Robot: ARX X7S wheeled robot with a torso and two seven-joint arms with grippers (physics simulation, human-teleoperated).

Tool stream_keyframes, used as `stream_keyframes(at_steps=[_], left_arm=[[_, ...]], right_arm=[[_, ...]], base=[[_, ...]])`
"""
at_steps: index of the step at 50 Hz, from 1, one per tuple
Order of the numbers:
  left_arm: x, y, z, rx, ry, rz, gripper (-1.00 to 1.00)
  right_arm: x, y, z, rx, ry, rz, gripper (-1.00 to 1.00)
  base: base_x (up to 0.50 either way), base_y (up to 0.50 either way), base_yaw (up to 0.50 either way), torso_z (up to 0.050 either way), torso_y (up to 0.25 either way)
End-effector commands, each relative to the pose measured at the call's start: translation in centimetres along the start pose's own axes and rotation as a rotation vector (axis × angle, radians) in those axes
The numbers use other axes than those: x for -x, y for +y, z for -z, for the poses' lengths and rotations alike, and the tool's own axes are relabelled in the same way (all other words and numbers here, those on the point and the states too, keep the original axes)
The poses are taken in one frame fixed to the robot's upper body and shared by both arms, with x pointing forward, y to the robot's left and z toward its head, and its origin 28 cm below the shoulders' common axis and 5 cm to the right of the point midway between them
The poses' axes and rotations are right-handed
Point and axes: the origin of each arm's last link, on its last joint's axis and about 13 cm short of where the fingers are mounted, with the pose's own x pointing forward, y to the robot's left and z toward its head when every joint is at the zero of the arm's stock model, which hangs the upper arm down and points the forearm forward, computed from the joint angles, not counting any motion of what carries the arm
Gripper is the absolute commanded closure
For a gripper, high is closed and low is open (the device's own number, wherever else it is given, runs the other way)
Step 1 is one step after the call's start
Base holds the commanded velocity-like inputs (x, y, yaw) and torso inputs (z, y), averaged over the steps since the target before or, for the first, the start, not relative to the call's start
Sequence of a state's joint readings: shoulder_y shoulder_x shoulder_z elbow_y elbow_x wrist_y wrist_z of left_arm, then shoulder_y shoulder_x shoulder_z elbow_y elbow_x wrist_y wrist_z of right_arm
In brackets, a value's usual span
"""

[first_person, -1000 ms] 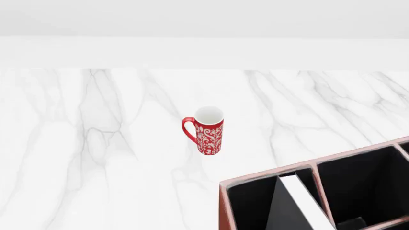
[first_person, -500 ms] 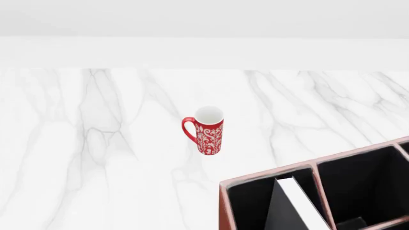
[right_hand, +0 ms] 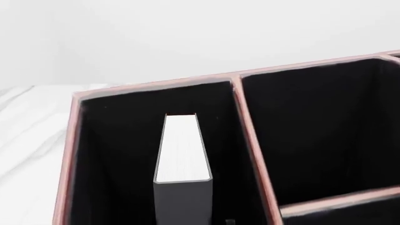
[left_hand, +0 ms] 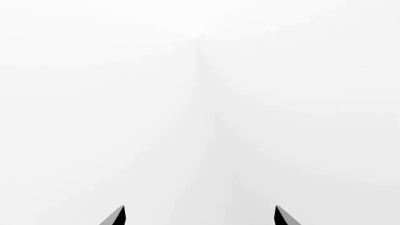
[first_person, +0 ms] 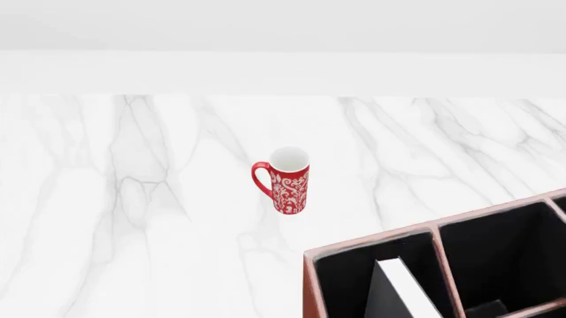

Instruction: Pick up the book and place it in the left compartment of the caddy.

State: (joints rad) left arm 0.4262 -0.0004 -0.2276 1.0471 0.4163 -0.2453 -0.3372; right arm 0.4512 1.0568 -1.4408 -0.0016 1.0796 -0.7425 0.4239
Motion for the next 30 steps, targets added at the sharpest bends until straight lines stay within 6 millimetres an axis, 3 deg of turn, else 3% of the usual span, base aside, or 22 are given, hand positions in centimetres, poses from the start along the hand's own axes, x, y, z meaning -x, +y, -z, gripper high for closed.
stream_keyframes(at_steps=[1,24,25,30], left_arm=[[-0.02,-0.03,0.0,0.0,0.001,0.002,-1.0],[0.02,0.01,0.0,-0.001,-0.001,0.001,-1.0],[0.03,0.04,0.0,-0.002,-0.001,0.0,-1.0],[0.04,0.03,0.0,-0.001,0.0,0.0,-1.0]], right_arm=[[-1.22,0.1,-0.66,0.032,-0.066,-0.025,1.0],[-1.74,-0.06,-0.05,0.026,-0.044,-0.016,1.0],[-1.76,-0.08,0.01,0.027,-0.039,-0.016,-1.0],[-1.77,-0.11,0.05,0.024,-0.034,-0.015,-1.0]], base=[[0.0,0.0,0.0,0.0,0.0],[0.0,0.0,0.0,0.0,0.001],[0.0,0.0,0.0,0.0,0.0],[0.0,0.0,0.0,0.0,0.0]])
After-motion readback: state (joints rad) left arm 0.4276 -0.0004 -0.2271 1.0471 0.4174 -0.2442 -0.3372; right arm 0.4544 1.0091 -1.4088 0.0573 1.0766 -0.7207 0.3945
